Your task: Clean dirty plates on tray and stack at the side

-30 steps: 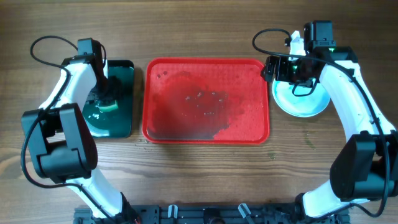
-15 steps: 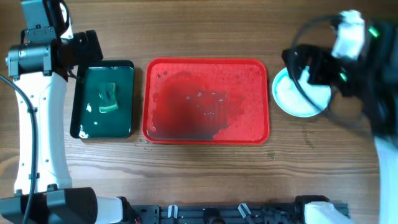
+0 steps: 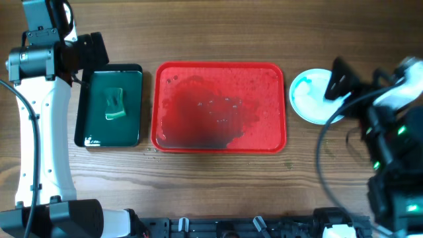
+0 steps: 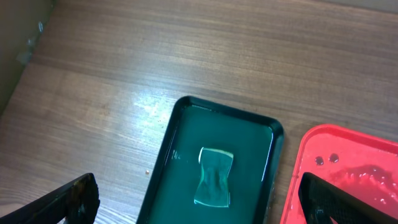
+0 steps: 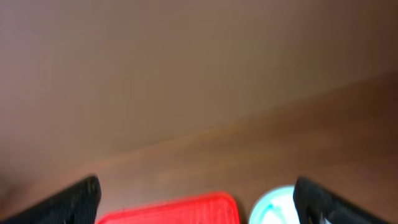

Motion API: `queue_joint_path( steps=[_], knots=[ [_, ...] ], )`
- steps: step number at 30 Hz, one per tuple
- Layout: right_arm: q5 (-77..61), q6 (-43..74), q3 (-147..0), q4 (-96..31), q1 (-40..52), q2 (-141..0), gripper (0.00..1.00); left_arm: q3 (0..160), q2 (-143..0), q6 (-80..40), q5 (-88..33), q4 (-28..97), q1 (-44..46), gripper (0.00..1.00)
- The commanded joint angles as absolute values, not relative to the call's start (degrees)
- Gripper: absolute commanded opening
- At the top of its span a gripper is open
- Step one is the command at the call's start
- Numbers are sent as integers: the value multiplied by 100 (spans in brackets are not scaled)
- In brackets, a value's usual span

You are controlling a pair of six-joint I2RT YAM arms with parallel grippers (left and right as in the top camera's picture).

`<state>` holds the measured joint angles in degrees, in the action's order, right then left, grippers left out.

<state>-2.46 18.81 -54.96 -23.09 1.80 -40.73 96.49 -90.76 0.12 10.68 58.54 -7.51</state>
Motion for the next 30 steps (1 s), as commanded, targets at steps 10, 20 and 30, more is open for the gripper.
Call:
queue_joint_path(
  steps=[10, 20, 30],
  knots=[
    [-906, 1205, -666, -344, 198, -454, 100, 9644, -9091, -43, 1098, 5835, -735, 100],
    [-860, 1238, -30, 86, 204, -10, 100, 9644, -9091, -45, 1098, 5835, -735, 100],
    [-862, 1201, -30, 67, 204, -102, 100, 9644, -9091, -45, 1098, 5835, -735, 100]
  ],
)
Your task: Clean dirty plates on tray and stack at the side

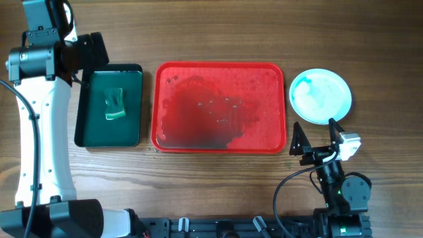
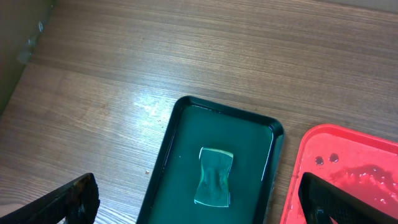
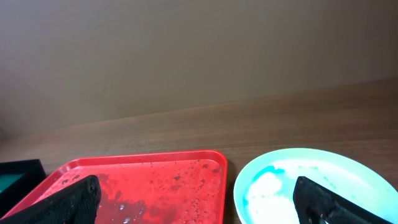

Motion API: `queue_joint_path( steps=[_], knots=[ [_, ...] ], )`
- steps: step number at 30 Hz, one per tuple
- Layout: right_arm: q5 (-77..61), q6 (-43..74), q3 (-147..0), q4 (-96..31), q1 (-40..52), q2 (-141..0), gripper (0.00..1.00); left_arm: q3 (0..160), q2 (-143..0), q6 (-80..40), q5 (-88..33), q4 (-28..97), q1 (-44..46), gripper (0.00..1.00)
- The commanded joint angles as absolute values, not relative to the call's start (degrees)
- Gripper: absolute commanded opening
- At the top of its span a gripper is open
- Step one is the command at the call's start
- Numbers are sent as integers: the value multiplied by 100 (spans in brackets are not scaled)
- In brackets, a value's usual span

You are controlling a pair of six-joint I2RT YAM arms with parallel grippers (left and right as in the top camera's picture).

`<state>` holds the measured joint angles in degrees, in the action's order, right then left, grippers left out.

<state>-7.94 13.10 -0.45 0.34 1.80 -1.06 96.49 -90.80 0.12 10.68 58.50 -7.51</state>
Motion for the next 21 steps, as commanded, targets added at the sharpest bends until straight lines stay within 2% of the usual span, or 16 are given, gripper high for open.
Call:
queue_joint_path(
  steps=[1, 9, 13, 14, 16, 21],
  knots=[
    [-862, 1201, -30, 67, 204, -102, 100, 9644, -9091, -45, 1098, 5835, -735, 100],
    [-862, 1201, -30, 67, 204, -102, 100, 9644, -8986, -45, 1079, 5837, -681, 100],
    [-862, 1201, -30, 64, 204, -102, 100, 9430, -8088, -47, 932, 5688, -429, 100],
    [-862, 1201, -30, 67, 204, -102, 100, 9113, -7758, -47, 725, 5266, -388, 100],
    [-862, 1203, -30, 67, 204, -102, 100, 7603, -6639, -45, 60, 3625, -401, 100],
    [-862, 1203, -30, 67, 204, -102, 100, 4101, -4263, -45, -517, 703, -401, 100]
  ],
)
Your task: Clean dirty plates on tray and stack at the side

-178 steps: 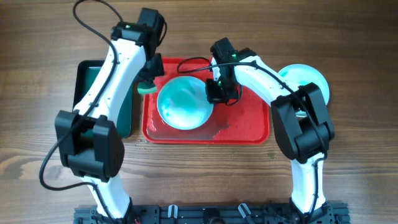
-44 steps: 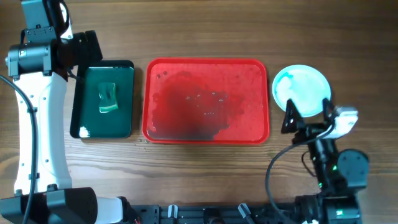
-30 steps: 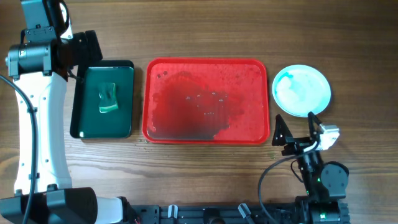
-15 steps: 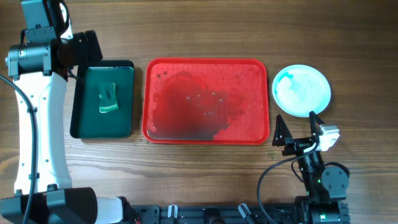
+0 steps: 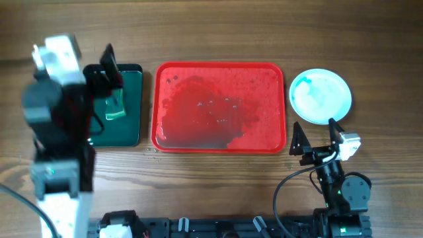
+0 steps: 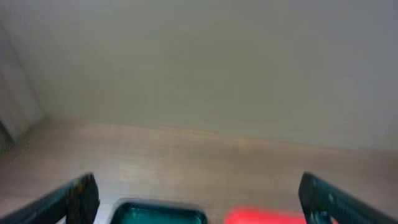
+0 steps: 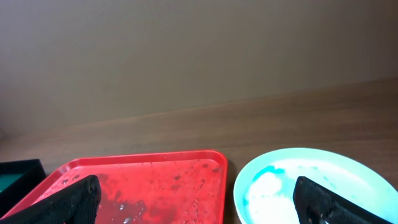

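Observation:
The red tray [image 5: 218,106] lies mid-table, wet and smeared with dark stains, and no plate is on it; its near corner shows in the right wrist view as the tray [image 7: 143,183]. A pale cyan plate [image 5: 321,96] with a blue smear rests on the wood to its right, also seen as the plate [image 7: 311,183]. My right gripper [image 5: 316,135] sits low at the front right, open and empty [image 7: 196,196]. My left gripper [image 5: 92,69] is blurred over the dark green tray, open and empty [image 6: 198,193].
The dark green tray [image 5: 129,129] at the left holds a green sponge [image 5: 117,106], and its far rim [image 6: 161,213] shows blurred in the left wrist view. Bare wooden table surrounds the trays. The arm bases stand along the front edge.
My left arm has moved from the far left corner toward the front, over the green tray's left side. Its camera now looks level across the table instead of down. The right arm has not moved.
At first my right gripper was blurred over the cyan plate at the right, while the left hung open above the green tray. Then the right arm sat folded at the front, plate uncovered. Now the left arm has moved too.

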Motion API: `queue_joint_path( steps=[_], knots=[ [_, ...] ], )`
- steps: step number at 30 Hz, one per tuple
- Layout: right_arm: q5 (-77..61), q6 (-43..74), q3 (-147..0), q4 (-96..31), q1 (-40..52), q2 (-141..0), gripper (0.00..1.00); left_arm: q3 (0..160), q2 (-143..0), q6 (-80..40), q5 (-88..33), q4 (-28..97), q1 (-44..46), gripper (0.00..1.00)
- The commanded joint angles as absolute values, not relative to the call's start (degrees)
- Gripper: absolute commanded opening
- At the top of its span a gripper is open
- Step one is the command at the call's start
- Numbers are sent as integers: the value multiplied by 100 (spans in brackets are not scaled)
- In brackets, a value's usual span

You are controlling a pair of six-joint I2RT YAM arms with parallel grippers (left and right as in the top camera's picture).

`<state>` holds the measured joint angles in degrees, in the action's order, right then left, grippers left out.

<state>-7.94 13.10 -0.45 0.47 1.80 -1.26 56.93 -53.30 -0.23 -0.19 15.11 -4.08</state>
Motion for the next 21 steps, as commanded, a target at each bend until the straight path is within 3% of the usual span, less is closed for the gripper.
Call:
queue_joint_path(
  steps=[1, 4, 10, 21],
  knots=[
    [-862, 1201, -30, 67, 204, -102, 100, 3398, -3664, -45, -541, 252, -401, 100],
    [-862, 1201, -30, 67, 204, -102, 100, 1970, -2421, -45, -537, -609, -395, 100],
    [-862, 1201, -30, 64, 204, -102, 100, 491, -749, -43, -532, -670, -395, 100],
    [-862, 1203, -30, 67, 204, -102, 100, 32, -16, -45, -537, 405, -318, 100]
  ],
)
